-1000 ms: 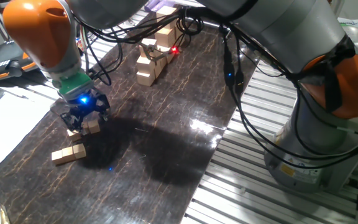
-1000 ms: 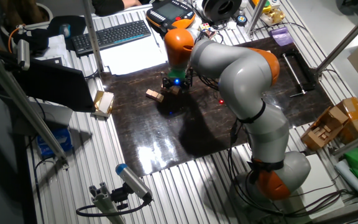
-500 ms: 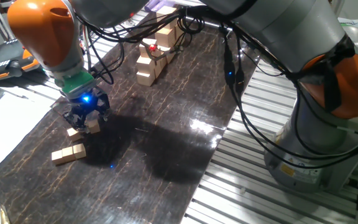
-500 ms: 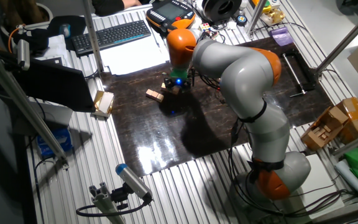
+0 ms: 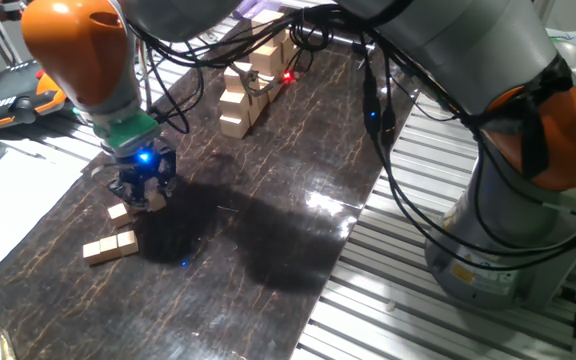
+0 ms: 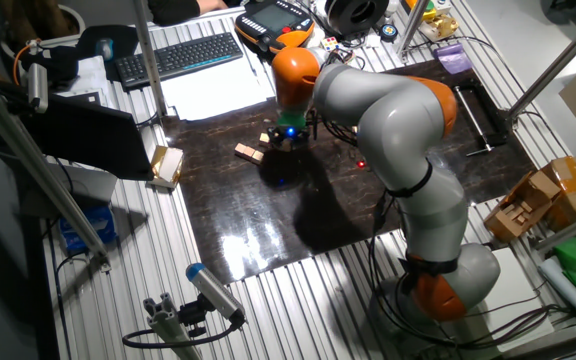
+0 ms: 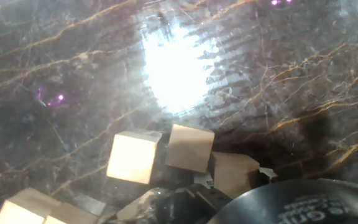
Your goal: Stack the blocks into a pyramid shape
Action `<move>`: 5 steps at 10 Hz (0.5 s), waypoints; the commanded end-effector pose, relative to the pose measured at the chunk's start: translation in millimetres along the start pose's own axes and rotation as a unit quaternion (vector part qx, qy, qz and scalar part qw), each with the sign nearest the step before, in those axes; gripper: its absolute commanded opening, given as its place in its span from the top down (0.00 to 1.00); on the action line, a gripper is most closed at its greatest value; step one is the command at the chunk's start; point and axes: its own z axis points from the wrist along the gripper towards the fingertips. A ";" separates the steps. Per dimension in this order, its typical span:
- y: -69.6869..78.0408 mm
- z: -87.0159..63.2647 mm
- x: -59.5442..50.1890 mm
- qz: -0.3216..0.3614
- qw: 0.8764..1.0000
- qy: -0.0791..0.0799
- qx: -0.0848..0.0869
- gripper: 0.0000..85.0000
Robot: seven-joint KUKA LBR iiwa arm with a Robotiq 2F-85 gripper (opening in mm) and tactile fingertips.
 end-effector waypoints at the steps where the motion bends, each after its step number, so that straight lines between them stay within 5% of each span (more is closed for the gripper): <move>1: -7.9 -4.7 2.9 -0.017 1.000 0.000 0.004 0.73; 5: -64.5 -16.8 14.2 -0.147 0.989 0.019 0.012 0.78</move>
